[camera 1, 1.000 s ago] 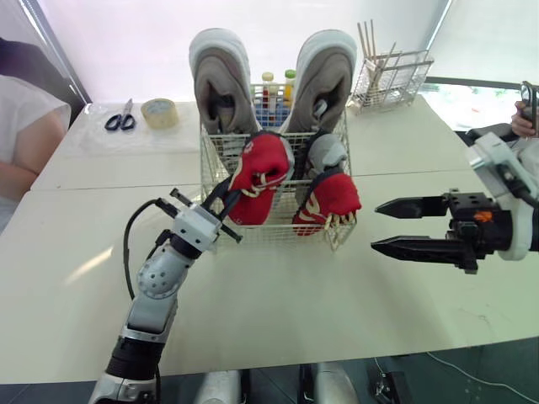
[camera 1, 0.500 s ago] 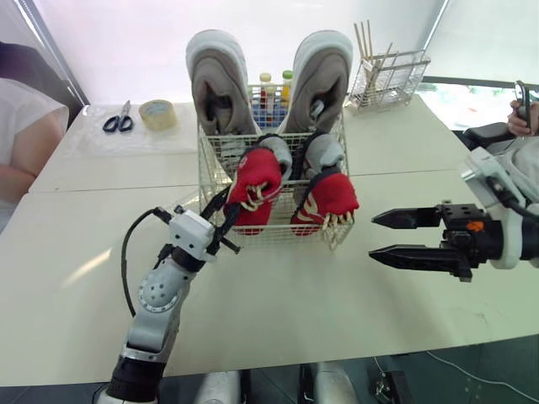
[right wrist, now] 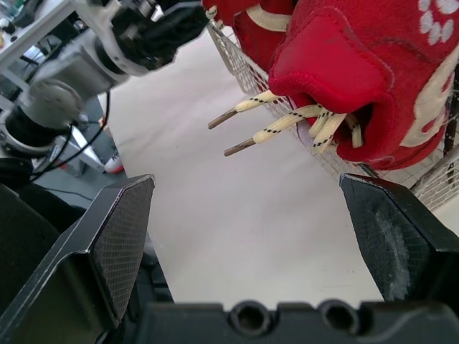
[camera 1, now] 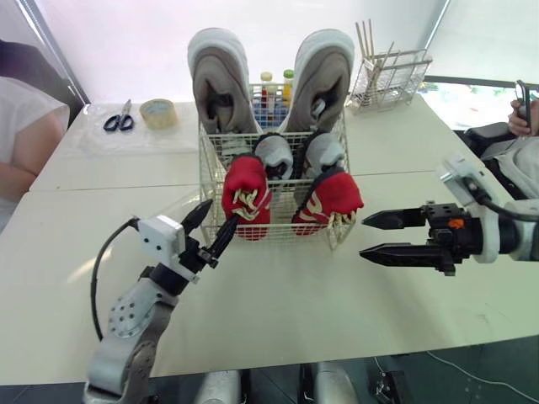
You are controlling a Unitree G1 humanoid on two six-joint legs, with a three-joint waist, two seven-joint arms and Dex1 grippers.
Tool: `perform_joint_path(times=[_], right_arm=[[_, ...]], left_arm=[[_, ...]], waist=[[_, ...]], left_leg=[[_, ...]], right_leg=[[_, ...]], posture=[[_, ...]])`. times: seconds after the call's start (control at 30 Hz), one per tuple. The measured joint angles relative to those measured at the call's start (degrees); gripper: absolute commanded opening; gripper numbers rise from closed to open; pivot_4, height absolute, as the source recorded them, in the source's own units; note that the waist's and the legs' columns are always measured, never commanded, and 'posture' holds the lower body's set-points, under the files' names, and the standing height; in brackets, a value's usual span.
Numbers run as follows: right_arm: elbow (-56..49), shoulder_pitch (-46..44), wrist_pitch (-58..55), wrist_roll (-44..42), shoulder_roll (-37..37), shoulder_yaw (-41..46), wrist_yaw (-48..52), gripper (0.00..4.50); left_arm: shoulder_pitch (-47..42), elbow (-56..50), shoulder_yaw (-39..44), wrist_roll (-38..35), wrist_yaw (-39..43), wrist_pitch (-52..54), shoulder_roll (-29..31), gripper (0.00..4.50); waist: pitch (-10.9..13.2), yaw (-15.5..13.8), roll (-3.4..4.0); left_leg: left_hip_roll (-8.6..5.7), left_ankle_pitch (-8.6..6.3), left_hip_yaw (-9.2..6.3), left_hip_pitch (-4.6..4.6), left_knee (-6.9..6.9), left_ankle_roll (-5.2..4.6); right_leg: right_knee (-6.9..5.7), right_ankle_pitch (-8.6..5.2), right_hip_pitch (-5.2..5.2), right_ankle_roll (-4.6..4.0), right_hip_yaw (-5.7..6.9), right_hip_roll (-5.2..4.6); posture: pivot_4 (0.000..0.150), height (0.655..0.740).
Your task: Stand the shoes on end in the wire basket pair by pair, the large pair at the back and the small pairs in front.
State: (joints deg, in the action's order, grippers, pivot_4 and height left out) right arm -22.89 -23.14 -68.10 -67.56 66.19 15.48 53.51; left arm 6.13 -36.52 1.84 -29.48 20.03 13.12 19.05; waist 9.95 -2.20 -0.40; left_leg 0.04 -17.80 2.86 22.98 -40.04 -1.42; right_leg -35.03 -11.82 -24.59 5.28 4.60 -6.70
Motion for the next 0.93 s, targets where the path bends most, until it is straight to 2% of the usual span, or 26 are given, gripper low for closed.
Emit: perform_joint_path(times=[0.17, 0.3, 0.37, 0.43, 0.5, 0.6, 0.77, 0.93], right_arm=[[0.94, -0.60, 0.00, 1.07, -0.49, -1.85, 0.03, 4.50], [1.59, 1.95, -0.04, 1.68, -1.22, -1.90, -0.13, 4.50], [2.47, 4.02, -0.11, 2.27, -1.48, -1.81, -0.21, 4.50], [3.54, 6.52, 0.37, 3.55, -1.88, -1.60, -0.11, 4.50], [4.73, 8.47, 1.36, 5.17, -2.14, -1.58, 0.25, 4.50], [5.12, 10.91, 3.21, 7.94, -2.42, -2.03, 1.11, 4.50], [5.01, 13.45, 6.35, 11.61, -3.66, -3.72, 2.67, 4.50], [5.41, 13.74, 8.25, 13.95, -4.24, -4.10, 4.33, 4.50]], left_arm=[[0.27, -5.26, 6.19, -11.42, -0.58, 8.19, 5.20, 2.95], [5.01, -4.35, 18.37, -31.23, -1.33, 17.27, 14.65, 2.95], [9.06, -2.77, 24.15, -37.33, -1.05, 21.12, 19.49, 2.95], [14.87, -1.57, 28.50, -35.70, 2.51, 23.41, 24.96, 2.95], [19.96, 0.87, 29.96, -29.64, 5.86, 24.02, 29.12, 2.95], [24.76, 4.98, 29.99, -21.80, 10.83, 23.83, 31.43, 2.95], [25.75, 5.21, 29.39, -17.42, 16.23, 23.62, 30.66, 2.95], [24.41, 5.58, 28.55, -17.34, 19.11, 23.66, 27.36, 2.95]], waist=[[0.00, -0.02, 0.00], [0.04, 0.21, -0.02], [0.08, 0.21, 0.02], [0.08, 0.12, 0.02], [0.09, -0.05, 0.08], [0.10, -0.05, 0.08], [0.10, 0.01, 0.09], [0.13, 0.02, 0.14]], left_leg=[[-0.02, 0.00, -0.03, 0.03, -0.01, 0.00], [0.05, 0.00, -0.07, 0.03, 0.02, 0.01], [0.03, 0.00, -0.04, 0.03, 0.02, 0.01], [0.01, -0.01, 0.00, 0.03, 0.02, 0.01], [-0.03, -0.01, 0.05, 0.03, 0.02, 0.02], [-0.01, -0.02, 0.05, 0.14, 0.02, 0.04], [0.00, -0.02, 0.04, 0.37, 0.04, 0.05], [0.02, -0.02, 0.04, 0.41, 0.05, 0.04]], right_leg=[[0.03, -0.01, 0.00, -0.01, 0.00, 0.01], [0.01, -0.02, -0.04, 0.00, 0.01, 0.07], [0.02, -0.03, -0.05, 0.00, 0.01, 0.06], [0.06, -0.05, -0.05, -0.03, 0.02, 0.07], [0.11, -0.10, -0.05, -0.10, 0.02, 0.03], [0.13, -0.12, -0.16, -0.11, 0.02, 0.02], [0.14, -0.11, -0.43, -0.12, 0.02, -0.02], [0.13, -0.11, -0.49, -0.12, 0.01, -0.02]], posture=[[0.150, 0.7400], [0.150, 0.7400], [0.150, 0.7400], [0.150, 0.7400], [0.150, 0.7400], [0.150, 0.7400], [0.150, 0.7400], [0.150, 0.7400]])
